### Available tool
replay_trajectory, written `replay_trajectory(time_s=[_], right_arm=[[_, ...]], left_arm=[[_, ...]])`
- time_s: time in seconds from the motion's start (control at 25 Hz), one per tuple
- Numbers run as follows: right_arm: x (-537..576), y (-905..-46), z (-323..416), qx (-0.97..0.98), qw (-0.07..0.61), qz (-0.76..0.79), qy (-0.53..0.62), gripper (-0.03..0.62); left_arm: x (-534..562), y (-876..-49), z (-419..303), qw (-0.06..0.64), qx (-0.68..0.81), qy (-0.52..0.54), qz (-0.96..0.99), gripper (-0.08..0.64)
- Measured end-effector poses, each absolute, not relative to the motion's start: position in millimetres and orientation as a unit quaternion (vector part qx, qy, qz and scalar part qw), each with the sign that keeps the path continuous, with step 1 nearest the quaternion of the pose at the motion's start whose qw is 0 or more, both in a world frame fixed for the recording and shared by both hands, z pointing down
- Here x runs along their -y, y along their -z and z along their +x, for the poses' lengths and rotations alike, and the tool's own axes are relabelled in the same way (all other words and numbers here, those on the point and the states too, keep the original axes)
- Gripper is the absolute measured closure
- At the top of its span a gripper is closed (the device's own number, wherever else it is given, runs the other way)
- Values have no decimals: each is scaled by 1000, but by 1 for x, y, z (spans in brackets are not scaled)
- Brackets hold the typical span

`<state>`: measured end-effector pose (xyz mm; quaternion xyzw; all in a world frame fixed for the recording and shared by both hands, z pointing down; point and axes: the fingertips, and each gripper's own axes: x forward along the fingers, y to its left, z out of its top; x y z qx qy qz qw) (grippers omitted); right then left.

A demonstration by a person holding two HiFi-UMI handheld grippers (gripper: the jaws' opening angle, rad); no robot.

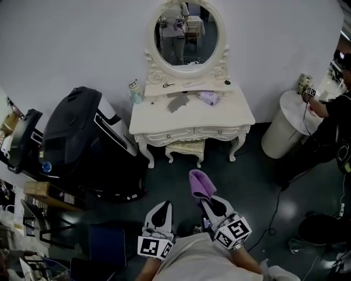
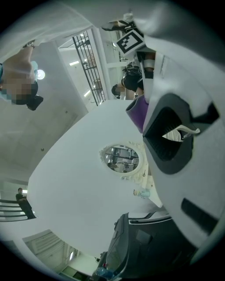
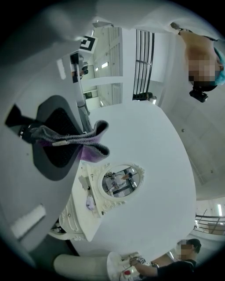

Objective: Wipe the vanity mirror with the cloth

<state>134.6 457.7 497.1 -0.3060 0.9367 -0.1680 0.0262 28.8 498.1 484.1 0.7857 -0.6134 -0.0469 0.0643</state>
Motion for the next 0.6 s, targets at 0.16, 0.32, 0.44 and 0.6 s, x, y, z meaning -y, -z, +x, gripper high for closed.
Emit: replay_trajectory(time_s=[0.16,0.32,0.44,0.6], right_arm=[[-426,-495,152,-933,35,-316,168,545],[-404,-501,166,-923,39,-335,186,546],[-387,-509,163,-920,33,-341,191,545],[-364,-516,153,-917,22,-349,190,545]], left_arm=[[-470,-483,40,62,608,38,790,560],[-444,-481,41,69,609,45,789,560],[-424,-483,40,72,606,52,790,560],[-392,-496,37,80,589,46,803,560]])
